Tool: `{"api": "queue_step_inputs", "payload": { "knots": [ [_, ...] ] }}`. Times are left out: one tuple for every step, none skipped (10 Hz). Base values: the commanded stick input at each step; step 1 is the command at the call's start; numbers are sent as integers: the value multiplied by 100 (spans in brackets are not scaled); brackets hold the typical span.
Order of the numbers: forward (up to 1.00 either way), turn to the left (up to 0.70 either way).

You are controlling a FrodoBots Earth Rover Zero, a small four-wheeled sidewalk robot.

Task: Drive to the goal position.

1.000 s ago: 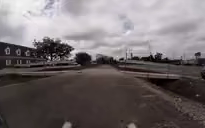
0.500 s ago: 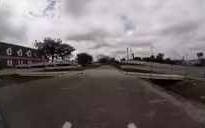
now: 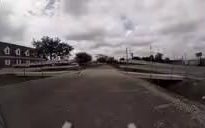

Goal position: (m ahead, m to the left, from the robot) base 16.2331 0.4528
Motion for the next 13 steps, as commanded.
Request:
{"api": "queue_step_inputs", "payload": {
  "knots": [
    [60, 0],
    [60, 0],
    [60, 0],
    [60, 0],
    [60, 0],
    [60, 0],
    [60, 0],
    [60, 0],
    [60, 0],
    [60, 0],
    [60, 0],
    [60, 0],
    [60, 0]
  ]
}}
